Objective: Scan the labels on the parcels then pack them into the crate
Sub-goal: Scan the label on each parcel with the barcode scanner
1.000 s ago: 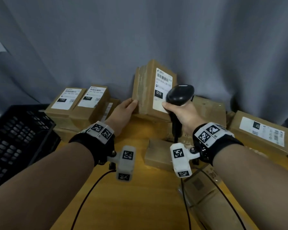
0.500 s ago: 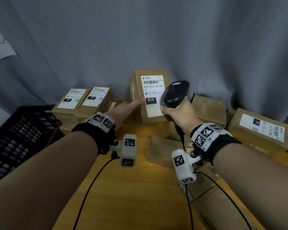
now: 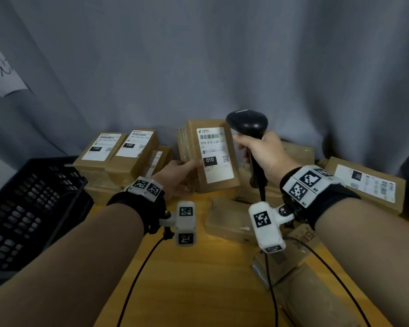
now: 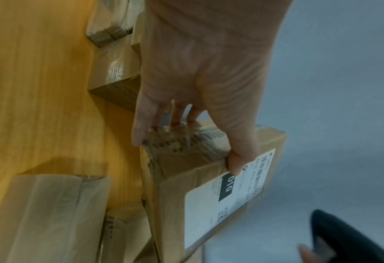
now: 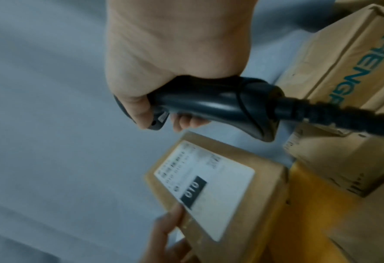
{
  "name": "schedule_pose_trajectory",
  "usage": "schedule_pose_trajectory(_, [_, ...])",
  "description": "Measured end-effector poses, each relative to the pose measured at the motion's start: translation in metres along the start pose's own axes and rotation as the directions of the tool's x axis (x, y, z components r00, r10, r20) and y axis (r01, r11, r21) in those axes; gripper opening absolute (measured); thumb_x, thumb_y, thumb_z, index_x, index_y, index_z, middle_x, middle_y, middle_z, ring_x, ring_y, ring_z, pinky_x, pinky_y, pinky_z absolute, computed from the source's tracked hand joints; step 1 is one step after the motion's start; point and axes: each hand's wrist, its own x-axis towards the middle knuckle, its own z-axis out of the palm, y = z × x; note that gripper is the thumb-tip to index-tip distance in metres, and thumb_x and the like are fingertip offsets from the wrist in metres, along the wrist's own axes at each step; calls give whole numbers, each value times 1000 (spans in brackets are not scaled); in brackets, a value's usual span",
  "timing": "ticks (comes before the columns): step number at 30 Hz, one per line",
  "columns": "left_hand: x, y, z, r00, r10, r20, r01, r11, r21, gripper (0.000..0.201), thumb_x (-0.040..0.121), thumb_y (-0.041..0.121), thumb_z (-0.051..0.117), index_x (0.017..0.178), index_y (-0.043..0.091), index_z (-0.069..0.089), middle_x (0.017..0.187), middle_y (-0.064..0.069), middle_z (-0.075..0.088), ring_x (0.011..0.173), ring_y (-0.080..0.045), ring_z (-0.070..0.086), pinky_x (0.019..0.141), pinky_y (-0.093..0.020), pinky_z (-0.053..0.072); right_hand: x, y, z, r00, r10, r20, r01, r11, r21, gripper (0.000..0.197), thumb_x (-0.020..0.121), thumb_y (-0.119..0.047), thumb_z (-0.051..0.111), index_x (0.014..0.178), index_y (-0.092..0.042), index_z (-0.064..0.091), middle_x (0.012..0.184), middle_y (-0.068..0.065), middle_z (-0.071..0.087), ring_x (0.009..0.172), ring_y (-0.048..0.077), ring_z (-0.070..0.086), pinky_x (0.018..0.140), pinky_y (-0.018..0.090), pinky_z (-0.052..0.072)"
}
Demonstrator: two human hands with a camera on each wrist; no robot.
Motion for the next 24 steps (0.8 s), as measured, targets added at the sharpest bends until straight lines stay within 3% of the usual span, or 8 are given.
schedule_pose_trajectory(3, [4,-9,-2,999,-14,-50,15,1000,21,70,76,50,74,131,13,50,120,-7,64,109,-28,61,84,-46,58,-5,-12,-1,992,49,119,-46,999,-25,13,87,-15,67,78,-7,63,59,3,60,48,12,53,48,22,46])
schedule_pose_trajectory(6, [8,-21,-4,998,-31,-61,32,999,12,88,64,56,78,134,13,48,121,-6,65,108,-28,62,80,-45,59,-9,-13,-1,978,94,187,-81,994,-78,16,87,-19,68,88,-3,67,65,8,64,52,14,57,50,22,48])
schedule_pose_trajectory(10, [11,-27,-2,997,-22,-76,22,1000,0,74,78,47,73,136,11,46,123,-9,61,110,-29,59,76,-43,59,-11,-13,2,981,132,140,-117,987,-112,27,87,-25,68,88,1,66,67,13,65,50,16,57,48,23,48])
schedule_pose_trajectory(17, [14,-24,1,995,-31,-97,34,999,26,78,78,49,72,139,10,43,127,-9,59,112,-30,58,71,-40,58,-16,-19,7,973,195,123,-168,965,-199,14,84,-15,65,81,-1,66,59,8,61,47,15,55,47,22,48])
schedule_pose_trajectory(24, [17,-27,2,993,-31,-110,35,999,31,74,80,47,70,139,11,43,127,-9,59,113,-29,57,75,-41,56,-16,-18,4,971,220,90,-198,957,-210,13,83,-15,65,75,-5,64,57,7,61,46,15,56,47,22,49])
